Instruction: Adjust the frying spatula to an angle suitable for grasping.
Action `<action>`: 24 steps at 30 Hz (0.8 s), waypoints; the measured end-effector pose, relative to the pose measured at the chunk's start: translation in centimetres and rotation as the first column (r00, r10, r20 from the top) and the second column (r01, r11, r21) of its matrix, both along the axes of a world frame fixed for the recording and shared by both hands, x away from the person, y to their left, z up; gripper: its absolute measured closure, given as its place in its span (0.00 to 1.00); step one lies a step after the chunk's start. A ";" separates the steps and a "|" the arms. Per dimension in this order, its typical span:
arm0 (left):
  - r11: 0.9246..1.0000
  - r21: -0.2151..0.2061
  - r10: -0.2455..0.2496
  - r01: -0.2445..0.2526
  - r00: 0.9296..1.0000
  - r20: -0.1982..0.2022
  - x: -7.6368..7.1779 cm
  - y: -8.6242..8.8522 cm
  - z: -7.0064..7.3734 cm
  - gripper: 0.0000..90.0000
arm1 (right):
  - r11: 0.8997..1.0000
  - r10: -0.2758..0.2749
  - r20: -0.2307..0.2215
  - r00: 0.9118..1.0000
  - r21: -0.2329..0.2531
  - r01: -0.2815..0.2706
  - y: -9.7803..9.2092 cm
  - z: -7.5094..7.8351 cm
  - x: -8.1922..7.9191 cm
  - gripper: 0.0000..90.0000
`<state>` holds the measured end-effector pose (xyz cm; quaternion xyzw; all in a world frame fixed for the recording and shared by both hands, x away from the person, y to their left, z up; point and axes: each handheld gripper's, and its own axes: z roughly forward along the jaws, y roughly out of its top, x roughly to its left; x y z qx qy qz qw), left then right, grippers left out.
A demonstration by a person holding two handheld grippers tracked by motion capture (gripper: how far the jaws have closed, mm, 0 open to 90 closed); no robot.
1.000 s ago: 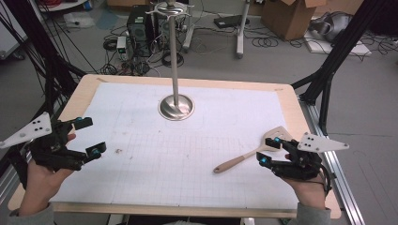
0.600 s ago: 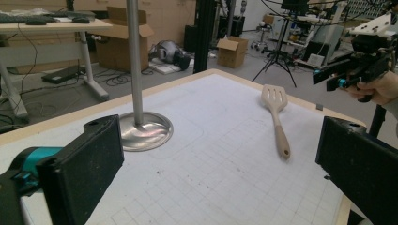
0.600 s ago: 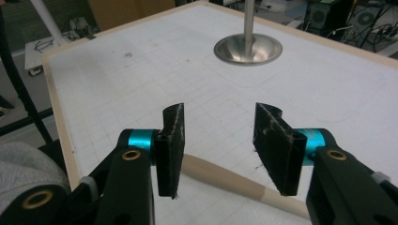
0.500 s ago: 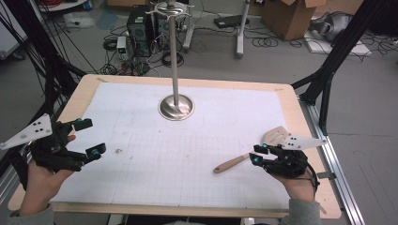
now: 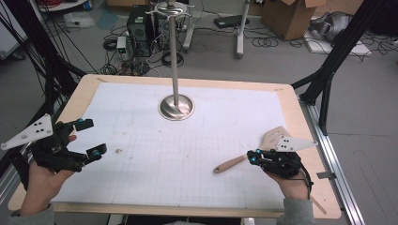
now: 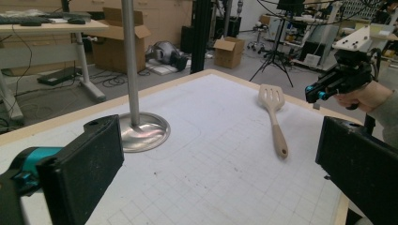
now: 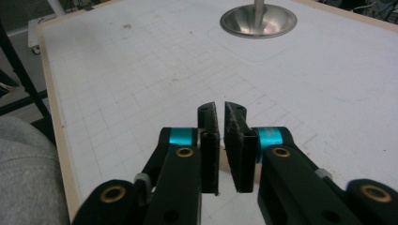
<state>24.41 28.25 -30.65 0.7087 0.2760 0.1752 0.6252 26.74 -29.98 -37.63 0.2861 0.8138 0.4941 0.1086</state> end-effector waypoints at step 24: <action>1.000 0.009 0.003 -0.003 1.000 -0.010 0.0 0.0 -0.2 0.02 | 0.996 0.054 -0.007 0.999 -0.066 -0.054 0.9 -3.7 0.9 1.00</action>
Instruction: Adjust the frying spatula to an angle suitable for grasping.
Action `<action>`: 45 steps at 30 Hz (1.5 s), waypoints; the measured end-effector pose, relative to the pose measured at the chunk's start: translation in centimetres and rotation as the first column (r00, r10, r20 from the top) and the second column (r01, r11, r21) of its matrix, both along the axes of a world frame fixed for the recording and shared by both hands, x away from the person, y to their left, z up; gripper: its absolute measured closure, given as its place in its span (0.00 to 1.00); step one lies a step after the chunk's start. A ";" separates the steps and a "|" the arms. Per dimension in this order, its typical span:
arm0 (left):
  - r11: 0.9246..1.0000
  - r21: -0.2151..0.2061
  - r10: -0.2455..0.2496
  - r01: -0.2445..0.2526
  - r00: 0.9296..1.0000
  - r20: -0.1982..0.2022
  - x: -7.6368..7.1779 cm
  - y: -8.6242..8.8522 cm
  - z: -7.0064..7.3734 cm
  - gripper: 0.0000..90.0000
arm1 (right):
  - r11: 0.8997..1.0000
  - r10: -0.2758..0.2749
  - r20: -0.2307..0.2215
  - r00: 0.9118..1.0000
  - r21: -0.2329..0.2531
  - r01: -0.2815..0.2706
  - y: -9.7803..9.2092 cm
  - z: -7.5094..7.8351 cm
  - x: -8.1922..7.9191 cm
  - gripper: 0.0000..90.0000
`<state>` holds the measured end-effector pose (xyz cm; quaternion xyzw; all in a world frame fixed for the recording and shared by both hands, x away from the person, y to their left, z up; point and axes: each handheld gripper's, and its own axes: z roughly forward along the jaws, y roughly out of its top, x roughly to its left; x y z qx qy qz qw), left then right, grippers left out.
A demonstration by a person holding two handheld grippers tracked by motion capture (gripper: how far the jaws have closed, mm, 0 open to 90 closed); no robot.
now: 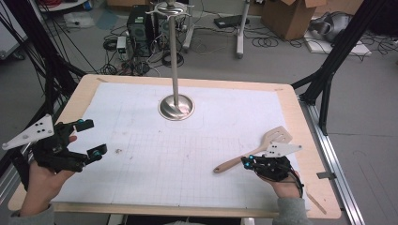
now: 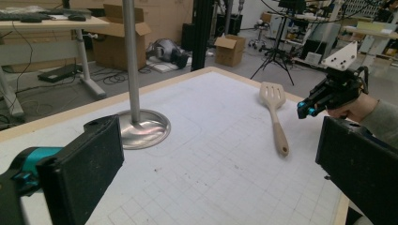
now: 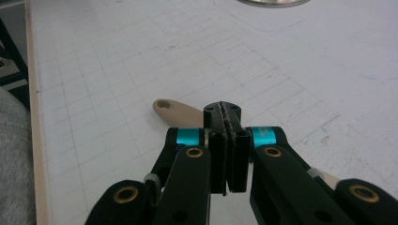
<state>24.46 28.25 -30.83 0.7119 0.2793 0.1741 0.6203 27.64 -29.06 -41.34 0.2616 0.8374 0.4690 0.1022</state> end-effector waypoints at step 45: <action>1.000 0.011 0.026 -0.026 0.999 -0.021 -0.2 0.5 -0.5 0.02 | 0.991 0.021 -0.069 0.997 -0.132 -0.030 2.6 -3.3 1.6 1.00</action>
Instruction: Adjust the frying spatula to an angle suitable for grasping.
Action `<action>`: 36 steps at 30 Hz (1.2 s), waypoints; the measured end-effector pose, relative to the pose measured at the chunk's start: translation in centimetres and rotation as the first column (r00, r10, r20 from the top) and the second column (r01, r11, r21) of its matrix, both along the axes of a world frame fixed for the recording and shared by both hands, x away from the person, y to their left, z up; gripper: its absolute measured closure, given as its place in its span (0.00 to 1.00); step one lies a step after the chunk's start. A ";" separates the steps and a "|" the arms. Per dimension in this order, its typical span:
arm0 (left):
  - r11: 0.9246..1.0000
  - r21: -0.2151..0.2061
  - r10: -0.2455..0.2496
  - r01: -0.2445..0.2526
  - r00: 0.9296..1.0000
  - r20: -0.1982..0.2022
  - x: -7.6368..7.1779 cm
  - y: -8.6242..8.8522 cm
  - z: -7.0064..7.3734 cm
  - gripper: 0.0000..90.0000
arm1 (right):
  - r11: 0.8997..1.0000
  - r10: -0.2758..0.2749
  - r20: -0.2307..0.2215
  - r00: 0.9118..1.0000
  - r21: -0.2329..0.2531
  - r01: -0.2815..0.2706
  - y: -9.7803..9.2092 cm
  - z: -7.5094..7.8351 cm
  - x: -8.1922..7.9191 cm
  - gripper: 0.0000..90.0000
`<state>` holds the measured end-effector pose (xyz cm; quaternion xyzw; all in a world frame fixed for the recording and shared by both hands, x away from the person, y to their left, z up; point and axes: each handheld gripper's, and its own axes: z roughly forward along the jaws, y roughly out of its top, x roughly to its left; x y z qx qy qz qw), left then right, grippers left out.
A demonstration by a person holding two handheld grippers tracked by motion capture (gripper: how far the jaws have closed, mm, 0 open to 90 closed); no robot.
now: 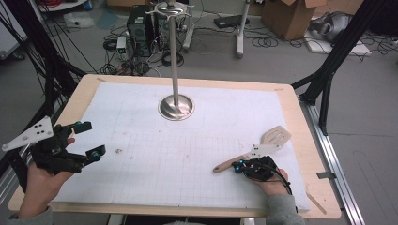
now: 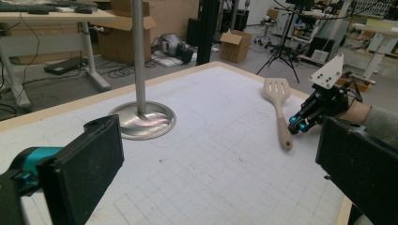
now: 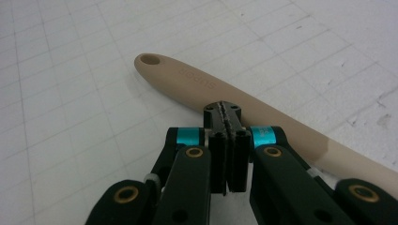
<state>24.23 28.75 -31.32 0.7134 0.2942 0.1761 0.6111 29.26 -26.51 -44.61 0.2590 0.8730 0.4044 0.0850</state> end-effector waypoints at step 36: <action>0.999 0.015 0.043 -0.043 0.999 -0.010 -1.2 1.0 -0.3 0.02 | 0.999 -0.034 0.056 0.998 0.019 0.033 1.4 -0.2 2.0 1.00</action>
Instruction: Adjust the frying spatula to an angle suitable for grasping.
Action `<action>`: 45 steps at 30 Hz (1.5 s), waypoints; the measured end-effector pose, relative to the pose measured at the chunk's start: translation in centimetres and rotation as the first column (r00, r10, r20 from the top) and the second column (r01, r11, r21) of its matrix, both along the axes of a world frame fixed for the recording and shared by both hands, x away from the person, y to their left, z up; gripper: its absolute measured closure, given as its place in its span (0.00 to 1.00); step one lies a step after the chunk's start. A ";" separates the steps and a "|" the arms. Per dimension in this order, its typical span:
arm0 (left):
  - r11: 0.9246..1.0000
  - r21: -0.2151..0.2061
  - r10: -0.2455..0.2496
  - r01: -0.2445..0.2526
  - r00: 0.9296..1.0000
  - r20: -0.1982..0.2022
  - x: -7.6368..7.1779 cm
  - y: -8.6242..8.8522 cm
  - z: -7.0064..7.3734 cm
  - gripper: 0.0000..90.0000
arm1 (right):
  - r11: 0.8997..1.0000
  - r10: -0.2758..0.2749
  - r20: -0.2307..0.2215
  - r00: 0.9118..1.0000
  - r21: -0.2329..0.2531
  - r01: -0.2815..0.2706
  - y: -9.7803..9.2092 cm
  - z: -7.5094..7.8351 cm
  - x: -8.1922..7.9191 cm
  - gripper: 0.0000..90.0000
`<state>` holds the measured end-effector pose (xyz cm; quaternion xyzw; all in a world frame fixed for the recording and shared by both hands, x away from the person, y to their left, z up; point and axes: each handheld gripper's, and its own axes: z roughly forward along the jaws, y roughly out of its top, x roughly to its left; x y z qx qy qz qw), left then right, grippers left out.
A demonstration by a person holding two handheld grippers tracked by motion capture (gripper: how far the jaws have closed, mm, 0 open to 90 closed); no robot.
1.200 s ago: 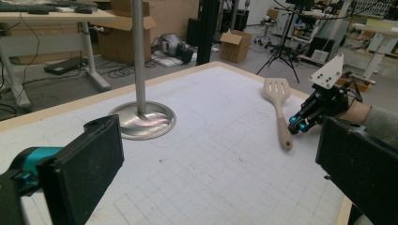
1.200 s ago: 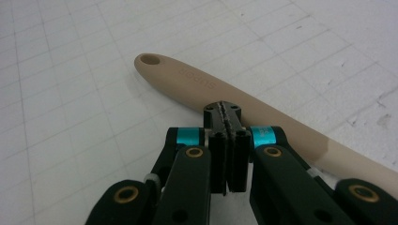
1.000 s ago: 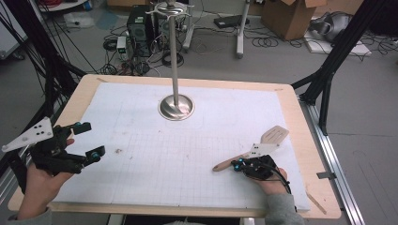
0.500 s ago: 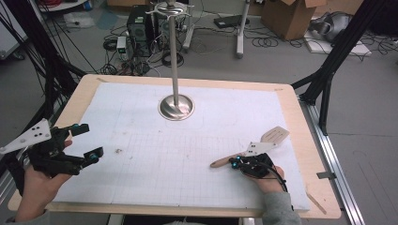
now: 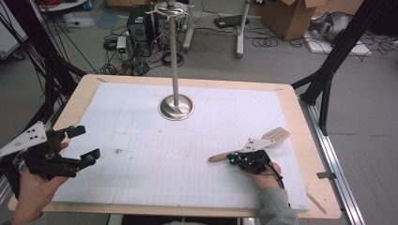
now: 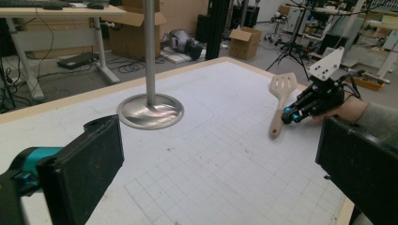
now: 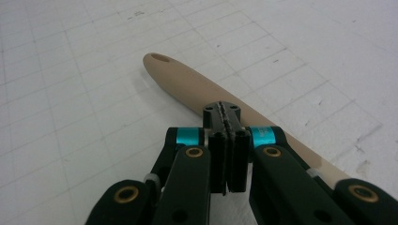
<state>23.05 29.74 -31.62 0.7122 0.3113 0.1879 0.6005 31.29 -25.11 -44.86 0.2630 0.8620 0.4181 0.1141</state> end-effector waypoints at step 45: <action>0.999 0.033 0.018 -0.016 0.999 -0.051 -0.4 0.0 -1.5 0.02 | 0.950 -0.302 0.015 0.953 0.083 0.300 -5.0 1.1 2.3 1.00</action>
